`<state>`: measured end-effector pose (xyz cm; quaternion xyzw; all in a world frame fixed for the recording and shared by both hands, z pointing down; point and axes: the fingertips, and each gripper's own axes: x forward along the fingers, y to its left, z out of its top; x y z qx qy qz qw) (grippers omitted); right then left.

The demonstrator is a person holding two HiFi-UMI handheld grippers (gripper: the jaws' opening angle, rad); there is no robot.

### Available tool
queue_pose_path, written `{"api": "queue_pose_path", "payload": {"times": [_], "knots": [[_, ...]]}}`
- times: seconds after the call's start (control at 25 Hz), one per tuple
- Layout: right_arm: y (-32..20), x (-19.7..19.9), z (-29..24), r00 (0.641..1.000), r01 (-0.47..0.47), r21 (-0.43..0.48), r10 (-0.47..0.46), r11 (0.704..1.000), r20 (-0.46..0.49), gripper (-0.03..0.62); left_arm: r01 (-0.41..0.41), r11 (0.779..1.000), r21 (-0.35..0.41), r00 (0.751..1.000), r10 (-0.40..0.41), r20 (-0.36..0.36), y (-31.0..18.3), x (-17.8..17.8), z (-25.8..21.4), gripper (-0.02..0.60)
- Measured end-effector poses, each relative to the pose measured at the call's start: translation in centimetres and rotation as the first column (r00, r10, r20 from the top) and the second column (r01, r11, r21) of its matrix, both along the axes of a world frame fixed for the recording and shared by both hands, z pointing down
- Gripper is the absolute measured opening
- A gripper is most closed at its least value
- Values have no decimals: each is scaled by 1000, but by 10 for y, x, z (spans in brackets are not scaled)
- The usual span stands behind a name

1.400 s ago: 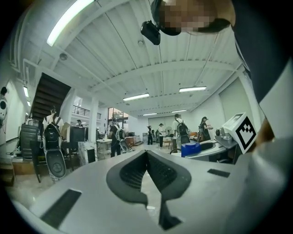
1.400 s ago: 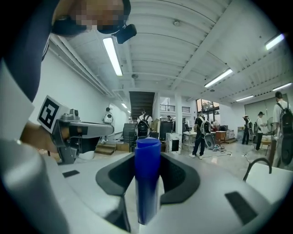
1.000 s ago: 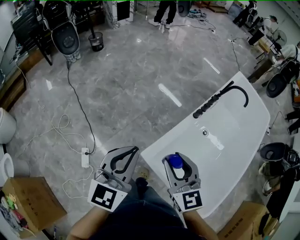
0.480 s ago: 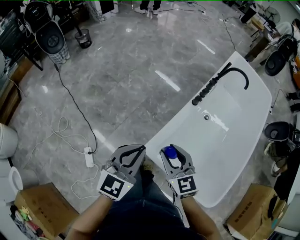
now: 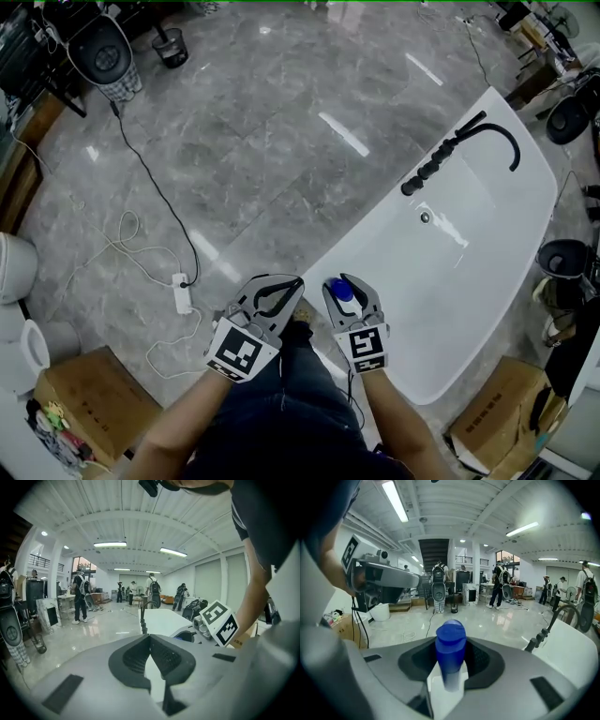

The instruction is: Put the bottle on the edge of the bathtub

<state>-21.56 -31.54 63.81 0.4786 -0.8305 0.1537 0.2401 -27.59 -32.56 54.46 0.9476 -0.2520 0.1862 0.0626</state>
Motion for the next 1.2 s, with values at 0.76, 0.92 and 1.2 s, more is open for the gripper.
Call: {"api": "queue_pose_path", "payload": {"times": [0.76,0.92,1.2], "knots": [[-24,-20,86,991,48,-132,-64,990,-115,166,-2,996,-84,999,6,48,-13,-19,35,25],[-26,-20,93,988,46,-143,-66,989,-137,166,-13,996,-90,998,18,57,-10,-21,38,25],[-24,-18,102,991,8,-151,-28,989,-132,166,-34,995,-97,997,41,70,-7,-22,40,25]]}}
